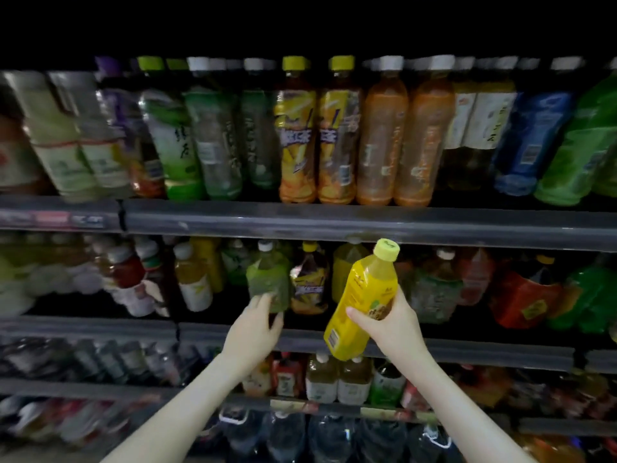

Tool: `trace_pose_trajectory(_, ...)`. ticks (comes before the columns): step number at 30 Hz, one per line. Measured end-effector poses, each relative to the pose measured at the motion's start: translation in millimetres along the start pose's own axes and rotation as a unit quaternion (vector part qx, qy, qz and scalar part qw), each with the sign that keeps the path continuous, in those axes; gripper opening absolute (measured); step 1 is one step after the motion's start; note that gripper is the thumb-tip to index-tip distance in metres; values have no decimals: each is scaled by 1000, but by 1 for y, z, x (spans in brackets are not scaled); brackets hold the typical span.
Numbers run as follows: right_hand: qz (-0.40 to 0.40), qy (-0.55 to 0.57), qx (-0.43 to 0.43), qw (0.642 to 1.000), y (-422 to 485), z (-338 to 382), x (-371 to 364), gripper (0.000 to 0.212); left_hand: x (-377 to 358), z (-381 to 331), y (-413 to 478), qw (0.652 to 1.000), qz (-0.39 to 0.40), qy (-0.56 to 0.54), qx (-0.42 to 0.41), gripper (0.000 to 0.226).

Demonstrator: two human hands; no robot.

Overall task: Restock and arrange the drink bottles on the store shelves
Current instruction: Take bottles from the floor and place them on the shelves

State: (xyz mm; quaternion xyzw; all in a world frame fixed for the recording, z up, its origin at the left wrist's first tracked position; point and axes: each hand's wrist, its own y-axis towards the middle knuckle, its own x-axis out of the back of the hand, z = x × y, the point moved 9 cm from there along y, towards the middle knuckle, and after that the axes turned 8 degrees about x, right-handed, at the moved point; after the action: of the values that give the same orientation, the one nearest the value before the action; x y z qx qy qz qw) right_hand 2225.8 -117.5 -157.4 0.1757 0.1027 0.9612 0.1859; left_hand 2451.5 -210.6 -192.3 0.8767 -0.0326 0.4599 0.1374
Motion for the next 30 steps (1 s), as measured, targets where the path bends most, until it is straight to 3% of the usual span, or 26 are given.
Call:
trace_pose_trajectory(4, 15, 10, -23, 1000, 0, -3, -83, 57, 50, 93, 15, 997, -59, 36, 29, 52)
trace_pose_trajectory(10, 24, -2, -39, 999, 2, 7, -197, 65, 93, 169, 71, 996, -50, 74, -1, 68)
trace_pose_trajectory(17, -3, 2, -71, 997, -4, -2, -253, 71, 79, 179, 124, 996, 35, 87, -8, 71)
trace_pose_trajectory(20, -20, 7, -85, 996, -7, -10, -260, 72, 85, 168, 136, 991, -41, 82, -93, 58)
trace_pose_trajectory(26, -88, 5, -75, 993, -6, -11, -275, 71, 94, 162, 99, 983, -53, 93, -146, 55)
trace_pose_trajectory(28, -96, 18, -69, 993, -1, -11, -285, 66, 99, 166, 86, 982, -66, 71, -162, 45)
trace_pose_trajectory(30, -92, 34, -67, 993, 6, -12, -296, 68, 103, 172, 76, 980, -86, 68, -169, 48)
